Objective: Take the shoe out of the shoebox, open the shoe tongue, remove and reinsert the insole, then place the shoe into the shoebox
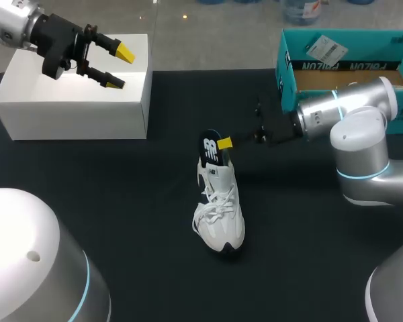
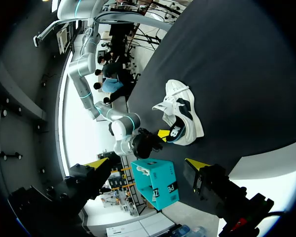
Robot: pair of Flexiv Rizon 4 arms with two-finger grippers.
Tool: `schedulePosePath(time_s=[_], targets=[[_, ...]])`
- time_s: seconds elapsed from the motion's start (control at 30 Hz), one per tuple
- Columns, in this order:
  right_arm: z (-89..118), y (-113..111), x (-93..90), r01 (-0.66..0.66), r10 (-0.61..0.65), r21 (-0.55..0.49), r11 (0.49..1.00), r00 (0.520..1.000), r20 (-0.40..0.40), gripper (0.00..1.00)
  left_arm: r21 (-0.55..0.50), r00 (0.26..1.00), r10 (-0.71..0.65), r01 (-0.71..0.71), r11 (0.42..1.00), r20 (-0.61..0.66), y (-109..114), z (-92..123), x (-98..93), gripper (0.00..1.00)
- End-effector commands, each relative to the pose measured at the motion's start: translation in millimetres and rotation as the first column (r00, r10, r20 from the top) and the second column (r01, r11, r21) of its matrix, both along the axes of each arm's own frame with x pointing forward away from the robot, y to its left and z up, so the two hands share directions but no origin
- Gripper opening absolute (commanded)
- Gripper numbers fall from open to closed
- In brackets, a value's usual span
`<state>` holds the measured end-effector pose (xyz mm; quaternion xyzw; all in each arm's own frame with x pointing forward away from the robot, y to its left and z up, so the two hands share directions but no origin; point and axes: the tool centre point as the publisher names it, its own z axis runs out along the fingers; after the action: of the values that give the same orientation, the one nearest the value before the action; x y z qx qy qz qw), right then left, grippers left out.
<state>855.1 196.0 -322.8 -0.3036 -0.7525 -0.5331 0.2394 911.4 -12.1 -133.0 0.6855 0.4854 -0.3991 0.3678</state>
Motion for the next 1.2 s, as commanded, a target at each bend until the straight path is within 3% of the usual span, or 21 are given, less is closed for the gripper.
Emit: schedulePosePath(time_s=[0.03, 0.37, 0.63, 0.67, 0.7, 0.9, 0.97, 1.2], targets=[[-10.1, 6.6, -5.6, -0.009, 0.009, 0.013, 1.000, 1.000, -0.025, 0.00, 0.003, 1.000, 0.001, -0.001, 1.000, 0.002, 0.1, 0.4, -0.8, 1.00], [-19.9, 8.8, -31.4, 0.005, -0.004, 0.008, 1.000, 0.996, -0.090, 0.00, 0.003, 1.000, 0.001, -0.001, 1.000, 0.002, 0.1, 0.4, -0.8, 1.00], [-15.8, 8.3, -34.3, 0.005, -0.006, -0.016, 1.000, 0.997, -0.080, 0.00, 0.003, 1.000, 0.001, -0.001, 1.000, 0.002, 0.1, 0.4, -0.8, 1.00], [-13.2, 7.9, -32.5, 0.005, -0.007, -0.028, 1.000, 0.997, -0.072, 0.27, 0.003, 1.000, 0.001, -0.001, 1.000, 0.002, 0.1, 0.4, -0.8, 1.00], [-9.8, 7.7, -30.6, 0.004, -0.006, -0.035, 0.999, 0.998, -0.061, 0.47, 0.003, 1.000, 0.001, -0.001, 1.000, 0.002, 0.1, 0.4, -0.8, 1.00], [4.8, 6.6, -19.3, -0.006, 0.005, -0.067, 0.998, 1.000, -0.021, 0.55, 0.003, 1.000, 0.001, -0.001, 1.000, 0.002, 0.1, 0.4, -0.8, 1.00], [6.0, 5.5, -15.9, -0.009, 0.008, -0.069, 0.998, 1.000, -0.016, 0.49, 0.003, 1.000, 0.001, -0.001, 1.000, 0.002, 0.1, 0.4, -0.8, 1.00], [2.4, 6.9, -6.4, -0.028, 0.027, -0.054, 0.998, 1.000, -0.014, 0.45, 0.003, 1.000, 0.001, -0.001, 1.000, 0.002, 0.1, 0.4, -0.8, 1.00]])
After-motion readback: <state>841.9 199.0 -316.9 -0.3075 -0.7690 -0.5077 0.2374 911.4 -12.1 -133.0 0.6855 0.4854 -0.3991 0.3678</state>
